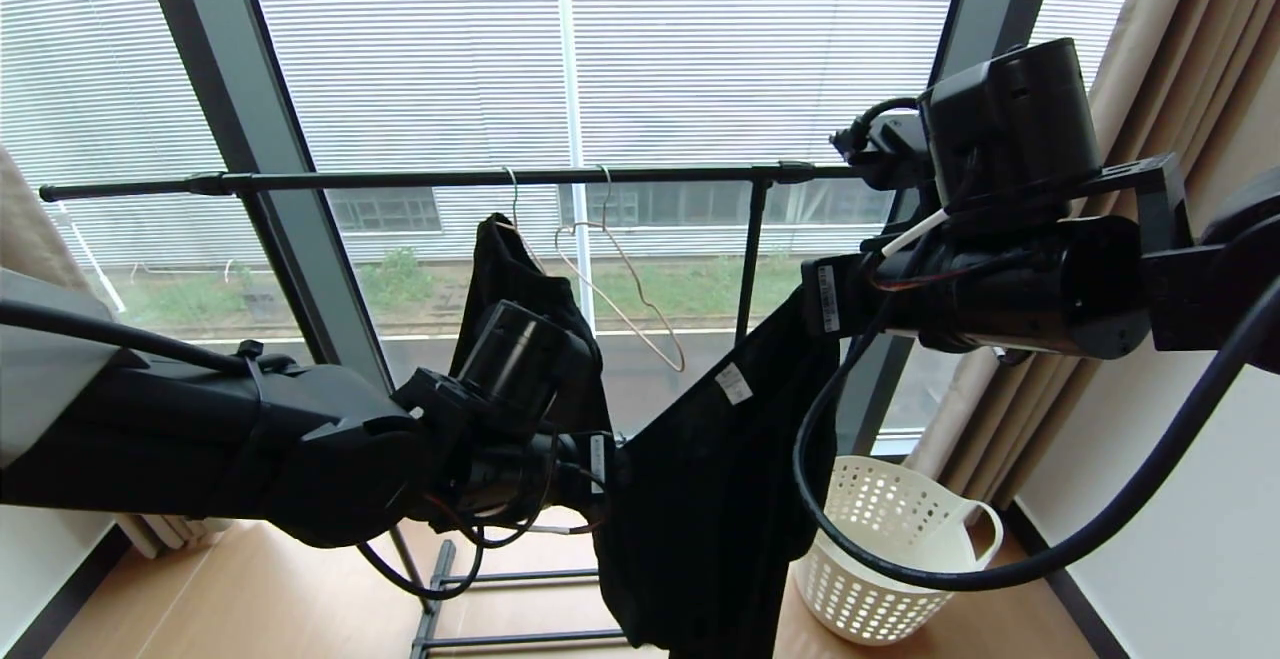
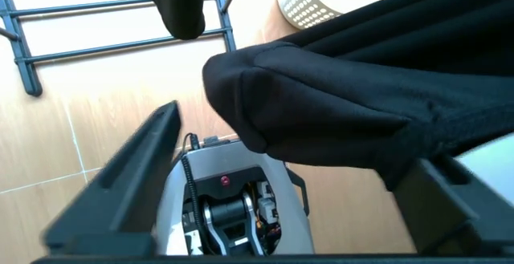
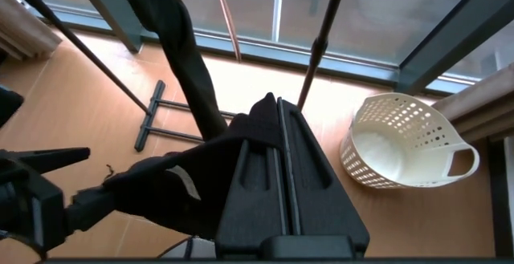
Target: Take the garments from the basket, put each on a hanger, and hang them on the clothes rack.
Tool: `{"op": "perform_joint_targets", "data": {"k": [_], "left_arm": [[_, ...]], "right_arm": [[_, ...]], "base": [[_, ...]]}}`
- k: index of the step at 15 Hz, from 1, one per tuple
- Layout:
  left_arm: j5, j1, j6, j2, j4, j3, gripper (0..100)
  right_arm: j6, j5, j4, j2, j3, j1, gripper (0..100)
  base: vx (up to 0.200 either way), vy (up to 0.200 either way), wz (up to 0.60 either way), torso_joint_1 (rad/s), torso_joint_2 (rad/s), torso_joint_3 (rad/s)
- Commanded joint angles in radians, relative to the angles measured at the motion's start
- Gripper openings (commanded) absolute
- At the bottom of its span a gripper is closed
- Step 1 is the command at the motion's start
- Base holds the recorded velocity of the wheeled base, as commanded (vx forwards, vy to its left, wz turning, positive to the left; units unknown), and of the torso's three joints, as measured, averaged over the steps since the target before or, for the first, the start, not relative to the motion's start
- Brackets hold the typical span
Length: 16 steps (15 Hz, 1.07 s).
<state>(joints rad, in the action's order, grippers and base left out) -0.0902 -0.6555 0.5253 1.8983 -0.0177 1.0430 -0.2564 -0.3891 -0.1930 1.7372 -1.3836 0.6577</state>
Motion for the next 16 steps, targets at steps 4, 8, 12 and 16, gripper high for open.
{"op": "perform_joint_targets", "data": {"k": [4, 8, 12, 16], "left_arm": [[0.000, 0.005, -0.002, -0.056, -0.001, -0.015, 0], [0.000, 0.034, -0.028, -0.081, 0.001, -0.003, 0], [0.003, 0.068, -0.057, -0.094, 0.001, 0.046, 0], [0.000, 0.074, -0.100, -0.094, 0.008, 0.100, 0]], "right_arm": [[0.058, -0.004, 0.000, -0.005, 0.038, -0.029, 0], [0.140, -0.033, 0.021, -0.022, 0.097, -0.036, 0], [0.289, -0.033, 0.170, -0.050, 0.236, -0.035, 0], [0.358, -0.034, 0.342, -0.059, 0.327, -0.026, 0]], "base": [[0.000, 0.000, 0.00, 0.000, 0.00, 0.000], [0.000, 0.000, 0.00, 0.000, 0.00, 0.000], [0.000, 0.000, 0.00, 0.000, 0.00, 0.000], [0.000, 0.000, 0.00, 0.000, 0.00, 0.000]]}}
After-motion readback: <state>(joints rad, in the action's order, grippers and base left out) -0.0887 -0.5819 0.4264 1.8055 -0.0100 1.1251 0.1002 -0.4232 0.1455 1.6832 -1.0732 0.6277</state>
